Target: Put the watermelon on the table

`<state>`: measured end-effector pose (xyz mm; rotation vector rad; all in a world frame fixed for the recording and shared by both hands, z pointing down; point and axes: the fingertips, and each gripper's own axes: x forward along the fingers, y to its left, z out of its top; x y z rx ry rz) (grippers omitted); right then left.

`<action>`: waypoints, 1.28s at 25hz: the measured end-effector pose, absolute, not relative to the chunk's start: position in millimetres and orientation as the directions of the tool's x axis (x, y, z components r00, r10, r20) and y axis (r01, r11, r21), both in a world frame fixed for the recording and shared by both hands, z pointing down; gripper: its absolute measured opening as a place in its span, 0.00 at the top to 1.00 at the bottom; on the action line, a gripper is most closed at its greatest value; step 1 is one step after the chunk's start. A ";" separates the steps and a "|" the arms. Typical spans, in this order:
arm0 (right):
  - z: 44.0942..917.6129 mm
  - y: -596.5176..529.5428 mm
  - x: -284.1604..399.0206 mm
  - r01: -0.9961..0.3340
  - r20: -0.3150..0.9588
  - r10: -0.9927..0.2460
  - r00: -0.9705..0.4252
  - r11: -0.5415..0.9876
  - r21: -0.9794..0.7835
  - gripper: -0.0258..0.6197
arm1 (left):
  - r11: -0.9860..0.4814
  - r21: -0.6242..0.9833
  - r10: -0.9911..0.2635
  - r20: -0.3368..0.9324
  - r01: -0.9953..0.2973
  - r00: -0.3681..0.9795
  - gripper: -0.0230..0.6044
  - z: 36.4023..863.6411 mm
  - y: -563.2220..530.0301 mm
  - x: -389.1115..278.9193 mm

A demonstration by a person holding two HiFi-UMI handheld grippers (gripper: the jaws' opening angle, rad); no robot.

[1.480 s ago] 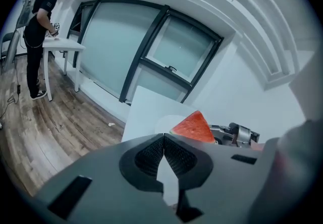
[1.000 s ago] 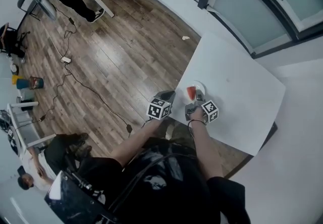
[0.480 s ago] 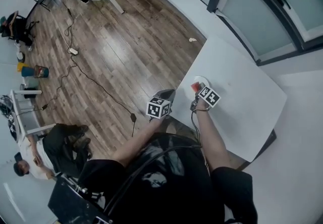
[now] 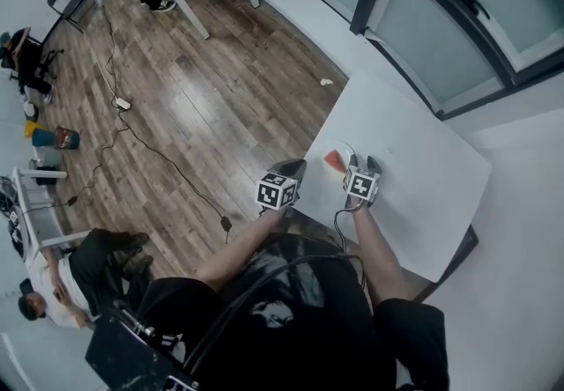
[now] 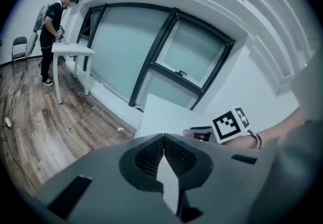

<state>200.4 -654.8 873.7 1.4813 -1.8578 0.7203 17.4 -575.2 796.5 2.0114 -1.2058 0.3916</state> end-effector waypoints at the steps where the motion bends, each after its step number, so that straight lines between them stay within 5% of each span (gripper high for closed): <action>1: 856.7 -649.3 199.4 -0.970 0.730 -0.657 -0.189 0.241 -0.034 0.63 | -0.302 0.439 -0.626 0.579 -0.846 0.523 0.95 789.5 -574.8 20.4; 5: 764.2 -626.9 199.5 -0.952 0.554 -0.789 -0.264 0.307 -0.017 0.94 | -0.429 0.404 -0.632 0.505 -0.808 0.588 0.95 754.8 -585.0 37.0; 8: 714.2 -595.9 199.2 -0.953 0.473 -0.833 -0.289 0.295 -0.062 0.94 | -0.502 0.350 -0.635 0.472 -0.791 0.612 0.95 732.4 -581.6 45.3; 18: 713.7 -541.9 219.9 -0.940 0.509 -0.791 -0.340 0.280 -0.193 0.94 | -0.657 0.249 -0.559 0.474 -0.712 0.681 0.95 709.0 -547.5 92.1; 32: 716.3 -543.9 204.8 -0.920 0.509 -0.766 -0.393 0.338 -0.201 0.94 | -0.639 0.288 -0.551 0.477 -0.714 0.685 0.95 714.0 -547.0 82.5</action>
